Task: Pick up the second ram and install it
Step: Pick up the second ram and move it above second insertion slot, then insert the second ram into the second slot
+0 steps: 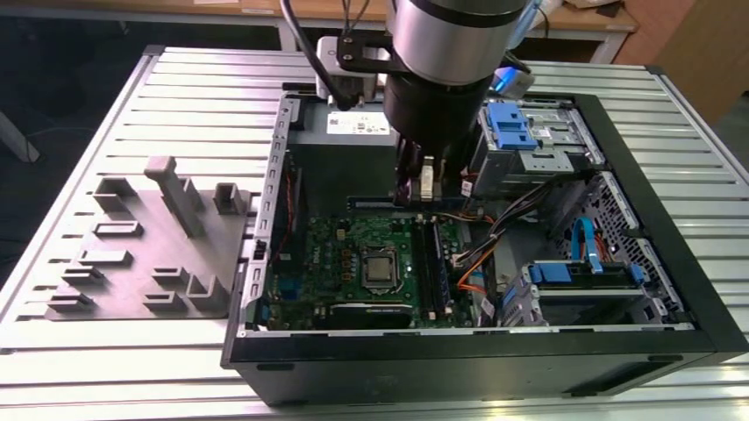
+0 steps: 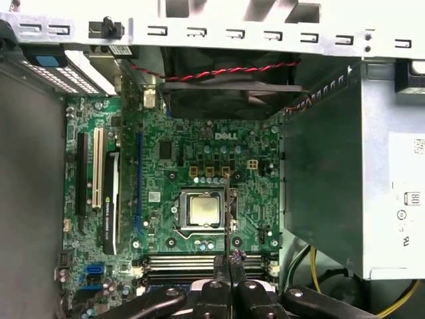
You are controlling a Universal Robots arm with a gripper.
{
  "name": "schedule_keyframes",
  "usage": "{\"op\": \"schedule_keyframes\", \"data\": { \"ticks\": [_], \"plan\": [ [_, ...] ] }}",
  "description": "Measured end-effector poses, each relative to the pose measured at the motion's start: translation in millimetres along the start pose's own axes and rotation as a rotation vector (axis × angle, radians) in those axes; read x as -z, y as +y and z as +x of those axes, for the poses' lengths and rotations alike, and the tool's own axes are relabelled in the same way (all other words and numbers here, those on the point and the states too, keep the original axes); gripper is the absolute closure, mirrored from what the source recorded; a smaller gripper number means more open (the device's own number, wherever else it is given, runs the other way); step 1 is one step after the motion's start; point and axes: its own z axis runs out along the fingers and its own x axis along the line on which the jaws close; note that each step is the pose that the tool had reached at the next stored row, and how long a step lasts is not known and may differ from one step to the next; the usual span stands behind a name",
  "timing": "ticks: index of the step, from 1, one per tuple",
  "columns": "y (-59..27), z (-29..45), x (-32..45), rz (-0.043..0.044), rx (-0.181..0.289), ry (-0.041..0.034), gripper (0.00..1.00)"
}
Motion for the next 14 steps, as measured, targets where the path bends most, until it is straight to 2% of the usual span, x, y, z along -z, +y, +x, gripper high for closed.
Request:
{"op": "schedule_keyframes", "data": {
  "ticks": [4,14],
  "plan": [
    [-0.1,0.2,-2.9,0.0014,0.000,0.0000,0.91],
    [-0.2,0.2,-3.5,0.0014,0.000,0.0000,0.91]
  ]
}}
